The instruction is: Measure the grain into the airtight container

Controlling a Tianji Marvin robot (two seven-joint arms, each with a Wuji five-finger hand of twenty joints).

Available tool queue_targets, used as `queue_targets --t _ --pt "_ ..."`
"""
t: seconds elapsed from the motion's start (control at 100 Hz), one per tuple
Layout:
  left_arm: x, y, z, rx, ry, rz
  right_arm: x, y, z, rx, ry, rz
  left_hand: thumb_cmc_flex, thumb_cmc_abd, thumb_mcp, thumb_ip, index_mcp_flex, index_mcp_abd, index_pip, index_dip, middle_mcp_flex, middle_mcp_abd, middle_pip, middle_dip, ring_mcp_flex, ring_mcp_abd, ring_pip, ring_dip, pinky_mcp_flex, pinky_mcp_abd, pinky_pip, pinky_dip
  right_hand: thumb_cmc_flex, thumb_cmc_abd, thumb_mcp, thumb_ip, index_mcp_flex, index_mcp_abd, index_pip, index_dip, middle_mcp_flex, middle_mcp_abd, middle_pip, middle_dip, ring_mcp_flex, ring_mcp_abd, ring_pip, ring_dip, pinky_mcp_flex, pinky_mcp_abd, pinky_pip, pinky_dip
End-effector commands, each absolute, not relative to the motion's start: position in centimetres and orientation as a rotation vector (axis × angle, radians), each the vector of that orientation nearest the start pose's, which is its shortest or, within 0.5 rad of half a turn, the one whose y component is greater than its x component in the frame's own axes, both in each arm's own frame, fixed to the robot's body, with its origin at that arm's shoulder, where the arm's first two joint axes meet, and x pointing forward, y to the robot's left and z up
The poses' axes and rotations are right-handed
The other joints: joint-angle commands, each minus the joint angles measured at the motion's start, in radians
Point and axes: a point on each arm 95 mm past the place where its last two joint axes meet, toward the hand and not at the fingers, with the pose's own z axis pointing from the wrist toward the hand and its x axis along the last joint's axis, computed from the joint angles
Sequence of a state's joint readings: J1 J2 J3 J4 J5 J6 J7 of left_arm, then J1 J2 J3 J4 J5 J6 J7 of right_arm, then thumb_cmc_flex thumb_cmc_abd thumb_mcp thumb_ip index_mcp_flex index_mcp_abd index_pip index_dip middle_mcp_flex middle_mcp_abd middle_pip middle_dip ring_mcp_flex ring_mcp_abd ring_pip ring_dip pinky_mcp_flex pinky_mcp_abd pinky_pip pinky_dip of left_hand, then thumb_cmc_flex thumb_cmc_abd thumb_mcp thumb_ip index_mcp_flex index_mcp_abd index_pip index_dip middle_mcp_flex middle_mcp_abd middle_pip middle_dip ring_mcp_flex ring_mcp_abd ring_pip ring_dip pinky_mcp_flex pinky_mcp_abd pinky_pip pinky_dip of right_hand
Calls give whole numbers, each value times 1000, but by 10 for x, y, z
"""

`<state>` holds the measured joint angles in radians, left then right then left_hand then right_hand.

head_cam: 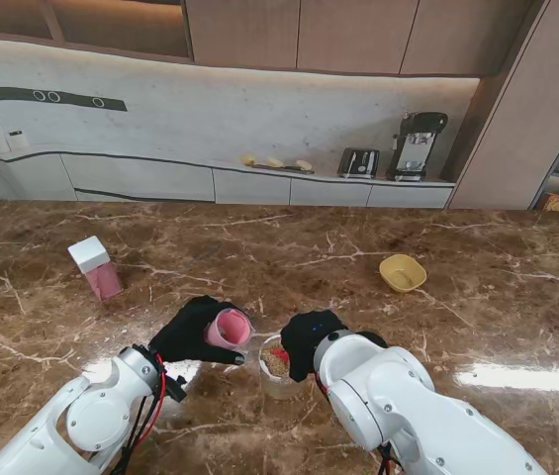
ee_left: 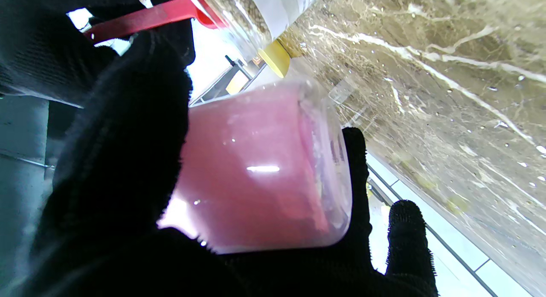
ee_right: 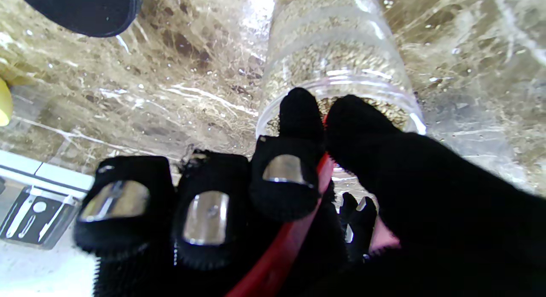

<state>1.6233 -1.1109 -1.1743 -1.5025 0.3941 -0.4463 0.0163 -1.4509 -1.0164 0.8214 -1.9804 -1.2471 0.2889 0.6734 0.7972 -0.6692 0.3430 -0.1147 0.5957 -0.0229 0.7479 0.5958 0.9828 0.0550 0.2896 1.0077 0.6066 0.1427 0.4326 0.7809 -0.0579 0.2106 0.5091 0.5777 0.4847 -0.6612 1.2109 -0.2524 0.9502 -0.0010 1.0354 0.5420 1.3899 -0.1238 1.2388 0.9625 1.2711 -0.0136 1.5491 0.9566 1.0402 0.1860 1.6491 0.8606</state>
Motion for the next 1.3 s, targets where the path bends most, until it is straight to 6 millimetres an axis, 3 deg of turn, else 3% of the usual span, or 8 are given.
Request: queue_targets --t 0.0,0.33,1.29 --pt "359 -27 -363 -1614 1368 -2198 334 119 -284 1137 2056 1044 106 200 267 -35 182 -263 143 22 104 -101 24 20 -19 -23 -29 -5 -18 -5 -26 5 17 4 30 44 37 -13 7 1 55 -28 45 -4 45 -52 55 36 9 24 82 -11" --pt "359 -26 -364 -1615 1368 -2195 341 111 -286 1265 2035 1063 108 200 267 -35 181 -260 143 21 103 -99 24 19 -20 -22 -30 -6 -19 -4 -26 5 -25 -47 63 53 63 -43 6 -18 56 -48 65 8 46 -77 71 43 39 3 98 -30" --pt "358 -27 -362 -1614 1372 -2195 352 92 -288 1741 1949 1069 109 199 269 -35 183 -263 143 23 103 -102 24 20 -20 -21 -30 -6 -19 -4 -27 6 1 -24 44 53 51 -10 18 0 55 -31 62 4 45 -59 75 42 33 28 113 -36"
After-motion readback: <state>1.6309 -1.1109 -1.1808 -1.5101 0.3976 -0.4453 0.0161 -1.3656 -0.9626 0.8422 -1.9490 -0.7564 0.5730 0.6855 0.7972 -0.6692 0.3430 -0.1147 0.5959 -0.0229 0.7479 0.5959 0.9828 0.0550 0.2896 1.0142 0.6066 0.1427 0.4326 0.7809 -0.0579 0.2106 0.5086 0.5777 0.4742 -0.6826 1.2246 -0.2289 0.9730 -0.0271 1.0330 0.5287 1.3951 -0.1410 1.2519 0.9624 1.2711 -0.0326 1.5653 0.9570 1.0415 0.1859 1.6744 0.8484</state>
